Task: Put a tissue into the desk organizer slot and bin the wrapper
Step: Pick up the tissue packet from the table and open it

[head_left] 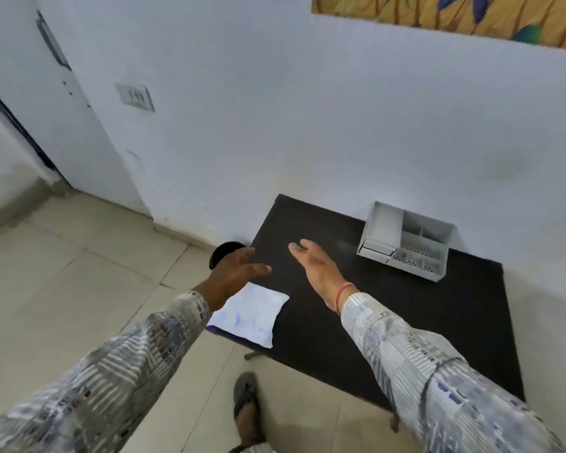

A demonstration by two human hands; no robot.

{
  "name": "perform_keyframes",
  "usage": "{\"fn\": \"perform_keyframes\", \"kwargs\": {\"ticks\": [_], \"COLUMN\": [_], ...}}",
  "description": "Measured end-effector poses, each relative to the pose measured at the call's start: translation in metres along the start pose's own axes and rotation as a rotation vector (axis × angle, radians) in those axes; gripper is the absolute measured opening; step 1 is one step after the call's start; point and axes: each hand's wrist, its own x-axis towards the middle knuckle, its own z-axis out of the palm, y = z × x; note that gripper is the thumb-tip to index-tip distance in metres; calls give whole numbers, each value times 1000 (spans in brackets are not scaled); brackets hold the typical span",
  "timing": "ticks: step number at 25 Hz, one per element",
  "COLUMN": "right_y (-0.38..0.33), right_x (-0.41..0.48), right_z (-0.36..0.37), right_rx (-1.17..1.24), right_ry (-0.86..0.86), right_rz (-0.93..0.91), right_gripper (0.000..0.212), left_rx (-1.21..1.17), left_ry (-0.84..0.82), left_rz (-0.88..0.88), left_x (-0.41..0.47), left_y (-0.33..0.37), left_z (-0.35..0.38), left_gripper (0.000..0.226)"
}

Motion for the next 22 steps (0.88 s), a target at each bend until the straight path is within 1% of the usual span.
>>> {"fn": "perform_keyframes", "kwargs": {"ticks": [2,3,5,6,9,10,12,13,14,15,16,17,20,21,22], "right_y": [10,17,31,37,55,64,79,85,92,96,104,108,121,119,120], "right_x": [34,43,59,69,93,101,111,115,118,121,125,127,127,123,121], "right_z": [22,31,49,57,71,75,81,83,85,86,89,90,101,105,110], "right_rx": [-80,-107,-134,-148,-220,-308,-641,-806,-892,-890,-808,-664,-56,100,203], "right_ry": [-17,-39,-87,-104,-159,-177,-213,-223,-226,-214,-201,-177,-121,-124,-121], "right_rz": [51,92,167,200,261,282,287,281,296,339,399,464,710,783,805], "right_gripper": [73,72,73,74,77,79,82,79,73,65,59,54,44,40,35], "left_rx": [14,63,191,237,323,365,491,549,594,626,646,648,649,643,620], "left_ry": [-32,-24,-5,-15,-75,-102,-138,-148,-157,-167,-179,-197,-216,-211,-202], "left_rz": [-7,-28,-120,-159,-225,-243,-246,-247,-250,-251,-244,-237,-222,-217,-227], "left_x": [28,35,51,62,86,91,98,101,103,104,105,105,104,105,105], "left_y": [-19,-30,-50,-61,-88,-95,-109,-117,-125,-131,-135,-139,-145,-146,-146], "left_z": [-9,-11,-12,-12,-3,1,5,6,7,7,8,9,12,12,12], "left_gripper": [51,54,71,75,74,74,75,76,77,77,78,79,81,81,80]}}
